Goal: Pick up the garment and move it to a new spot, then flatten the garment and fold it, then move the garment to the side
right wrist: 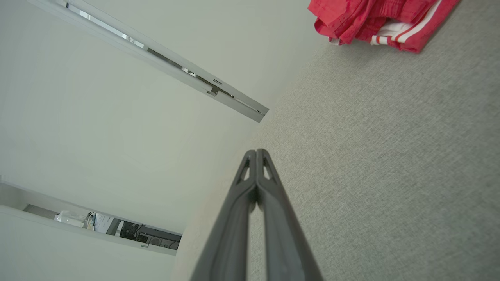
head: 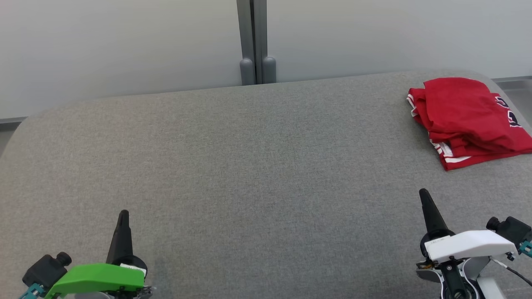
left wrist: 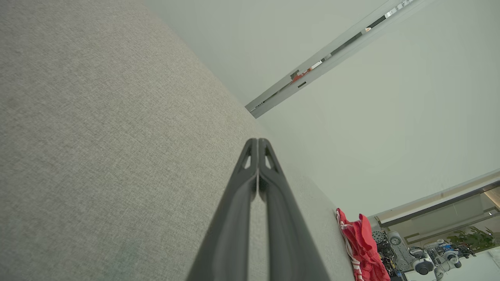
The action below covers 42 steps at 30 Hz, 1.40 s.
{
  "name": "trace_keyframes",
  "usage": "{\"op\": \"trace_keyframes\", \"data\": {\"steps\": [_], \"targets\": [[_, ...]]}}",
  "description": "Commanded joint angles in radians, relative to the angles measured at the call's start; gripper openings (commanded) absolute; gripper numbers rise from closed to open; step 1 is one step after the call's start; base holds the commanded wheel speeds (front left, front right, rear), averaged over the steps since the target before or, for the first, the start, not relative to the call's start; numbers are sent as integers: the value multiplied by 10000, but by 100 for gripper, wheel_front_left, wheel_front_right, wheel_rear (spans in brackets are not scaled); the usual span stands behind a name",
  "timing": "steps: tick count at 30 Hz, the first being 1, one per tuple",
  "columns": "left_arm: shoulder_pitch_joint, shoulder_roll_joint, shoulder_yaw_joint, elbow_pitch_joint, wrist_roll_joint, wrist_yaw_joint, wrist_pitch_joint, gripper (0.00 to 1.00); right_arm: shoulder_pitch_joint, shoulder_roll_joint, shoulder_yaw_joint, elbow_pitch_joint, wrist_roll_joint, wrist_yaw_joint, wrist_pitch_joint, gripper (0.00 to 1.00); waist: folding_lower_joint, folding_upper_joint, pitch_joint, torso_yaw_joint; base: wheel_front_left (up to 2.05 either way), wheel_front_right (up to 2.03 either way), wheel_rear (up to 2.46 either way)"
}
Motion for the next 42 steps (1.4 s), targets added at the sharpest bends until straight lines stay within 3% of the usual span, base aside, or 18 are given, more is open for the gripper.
{"op": "trace_keyframes", "data": {"steps": [1,42], "targets": [[-258,108,92,-44,-313,-76,79,0,-267,-25,-63,-57,315,-4,83,0,0,0,4,-1,0,0,0],[-921,80,693,569,-4207,-452,1089,0,-482,47,-639,110,3911,-3,1098,0,0,0,121,-31,0,0,0]]}}
